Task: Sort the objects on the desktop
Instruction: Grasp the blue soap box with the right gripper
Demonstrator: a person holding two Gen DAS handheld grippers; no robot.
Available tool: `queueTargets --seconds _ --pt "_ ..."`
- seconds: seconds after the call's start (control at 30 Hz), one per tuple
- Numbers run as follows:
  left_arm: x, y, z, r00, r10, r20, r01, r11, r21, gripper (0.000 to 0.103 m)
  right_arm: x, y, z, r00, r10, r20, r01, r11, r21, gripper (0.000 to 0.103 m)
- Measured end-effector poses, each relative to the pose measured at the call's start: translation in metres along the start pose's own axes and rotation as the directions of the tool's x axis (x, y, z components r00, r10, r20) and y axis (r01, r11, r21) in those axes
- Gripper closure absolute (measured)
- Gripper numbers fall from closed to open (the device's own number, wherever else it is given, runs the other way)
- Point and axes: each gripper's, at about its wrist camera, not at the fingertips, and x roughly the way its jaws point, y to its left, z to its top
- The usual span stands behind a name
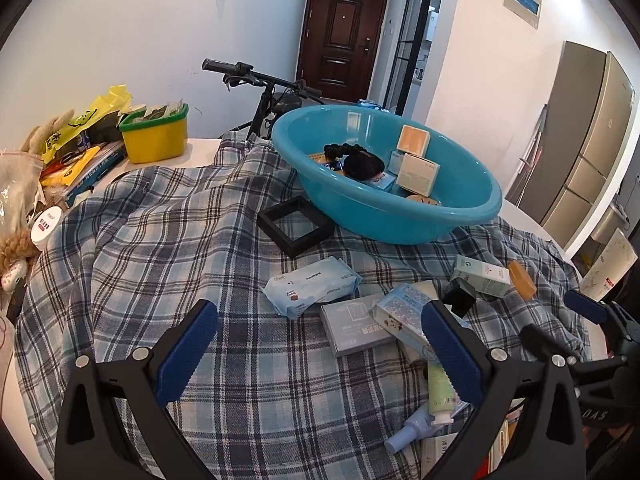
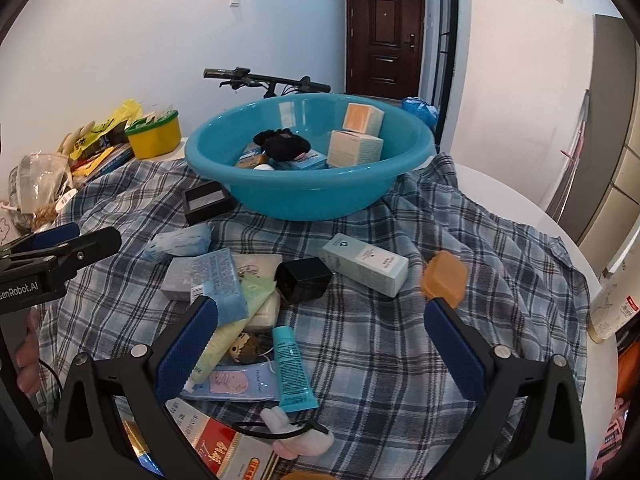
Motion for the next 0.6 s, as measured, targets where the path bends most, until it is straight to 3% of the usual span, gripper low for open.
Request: queueTargets --seconds 0.07,0.13,0.5,0.6 --pt "0.001 0.000 -0.001 1.000 0.001 -0.003 -0.001 1.000 0.013 0.010 0.008 0.013 -0.001 1.000 0.017 -0.021 -0.018 0.999 -0.033 0.000" --pt "0.005 -0.001 -0.002 1.000 0.004 -0.021 -0.003 1.000 0.029 0.032 0.014 0.024 -0.001 0.999 0.028 -0.038 -0.031 0.997 -0.067 0.000" --pt "0.022 0.010 -0.009 0.997 0.000 -0.082 0.002 0.999 0.034 0.036 0.053 0.059 0.009 0.990 0.098 -0.106 -0.115 0.979 -0.166 0.001" --pt "0.025 0.014 -0.010 0.995 0.007 -0.095 -0.004 1.000 0.030 0.036 0.063 0.063 0.011 0.988 0.105 -0.118 -0.124 0.977 -0.172 0.007"
